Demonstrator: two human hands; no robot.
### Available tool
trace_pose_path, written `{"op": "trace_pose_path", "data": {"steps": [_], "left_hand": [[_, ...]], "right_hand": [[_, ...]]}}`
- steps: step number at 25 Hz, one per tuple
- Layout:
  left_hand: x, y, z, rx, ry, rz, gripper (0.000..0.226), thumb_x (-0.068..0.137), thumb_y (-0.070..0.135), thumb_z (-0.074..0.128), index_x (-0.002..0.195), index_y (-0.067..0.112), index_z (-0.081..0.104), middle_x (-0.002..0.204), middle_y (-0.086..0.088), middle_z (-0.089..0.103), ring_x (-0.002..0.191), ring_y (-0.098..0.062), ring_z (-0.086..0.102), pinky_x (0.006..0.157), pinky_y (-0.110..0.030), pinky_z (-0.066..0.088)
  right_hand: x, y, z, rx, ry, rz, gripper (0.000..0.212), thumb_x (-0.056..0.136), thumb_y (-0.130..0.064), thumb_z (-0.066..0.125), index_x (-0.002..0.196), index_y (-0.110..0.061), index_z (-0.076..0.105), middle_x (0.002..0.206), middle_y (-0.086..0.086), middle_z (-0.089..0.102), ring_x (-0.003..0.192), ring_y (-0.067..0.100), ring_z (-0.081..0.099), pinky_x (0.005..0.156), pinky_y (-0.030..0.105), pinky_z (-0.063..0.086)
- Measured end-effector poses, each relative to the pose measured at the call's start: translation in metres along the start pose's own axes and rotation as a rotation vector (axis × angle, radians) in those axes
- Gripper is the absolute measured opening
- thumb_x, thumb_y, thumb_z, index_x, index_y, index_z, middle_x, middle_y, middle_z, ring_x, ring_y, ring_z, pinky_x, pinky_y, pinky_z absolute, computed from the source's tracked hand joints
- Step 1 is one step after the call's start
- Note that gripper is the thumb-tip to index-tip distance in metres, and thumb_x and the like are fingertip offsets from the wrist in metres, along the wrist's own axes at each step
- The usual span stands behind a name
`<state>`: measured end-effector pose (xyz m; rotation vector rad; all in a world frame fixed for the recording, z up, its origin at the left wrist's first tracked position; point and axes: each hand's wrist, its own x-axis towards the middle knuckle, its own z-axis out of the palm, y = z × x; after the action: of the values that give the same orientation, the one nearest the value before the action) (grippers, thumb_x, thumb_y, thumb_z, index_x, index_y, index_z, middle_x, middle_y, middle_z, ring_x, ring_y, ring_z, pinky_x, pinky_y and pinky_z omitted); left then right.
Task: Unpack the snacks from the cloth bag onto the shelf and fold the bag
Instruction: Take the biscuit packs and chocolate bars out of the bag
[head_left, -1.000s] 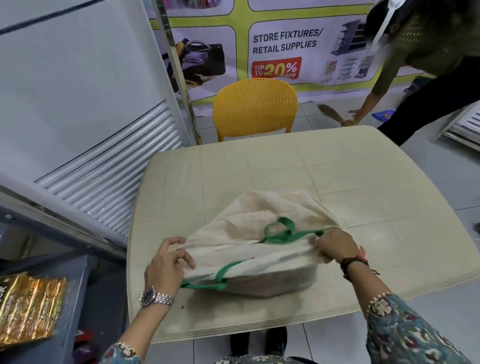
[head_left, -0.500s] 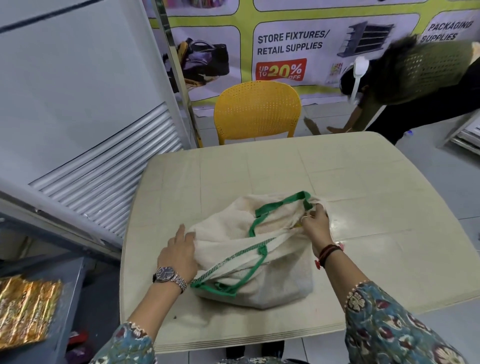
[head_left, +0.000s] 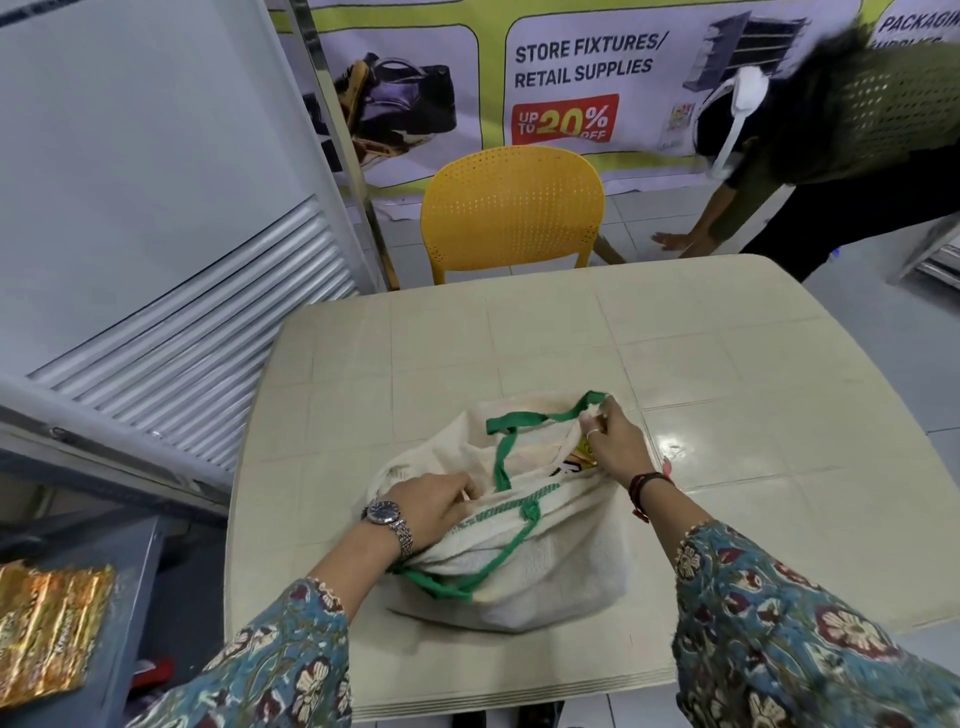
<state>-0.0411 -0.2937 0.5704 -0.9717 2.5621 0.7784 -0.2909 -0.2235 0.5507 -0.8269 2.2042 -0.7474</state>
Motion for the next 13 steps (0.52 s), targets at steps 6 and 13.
{"op": "trace_pose_path", "data": {"steps": [6,13], "left_hand": [[0.016,-0.01,-0.006,0.326,-0.082,-0.199,0.056,0.074,0.059,0.057,0.123,0.034,0.047,0.119,0.006,0.059,0.108,-0.02,0.058,0.085,-0.034,0.046],[0.017,-0.03,-0.012,-0.009,-0.004,-0.337,0.059,0.063,0.081,0.049,0.078,0.025,0.064,0.078,0.01,0.064,0.076,-0.012,0.061,0.06,-0.025,0.043]], "right_hand": [[0.018,-0.009,-0.005,-0.212,-0.39,-0.216,0.052,0.093,-0.038,0.052,0.139,-0.021,0.034,0.127,0.003,0.062,0.12,0.024,0.054,0.094,0.03,0.041],[-0.002,-0.004,-0.009,-0.846,-0.487,-0.404,0.094,0.057,-0.061,0.078,0.135,-0.023,0.043,0.125,0.004,0.06,0.113,0.027,0.055,0.097,0.038,0.04]]}}
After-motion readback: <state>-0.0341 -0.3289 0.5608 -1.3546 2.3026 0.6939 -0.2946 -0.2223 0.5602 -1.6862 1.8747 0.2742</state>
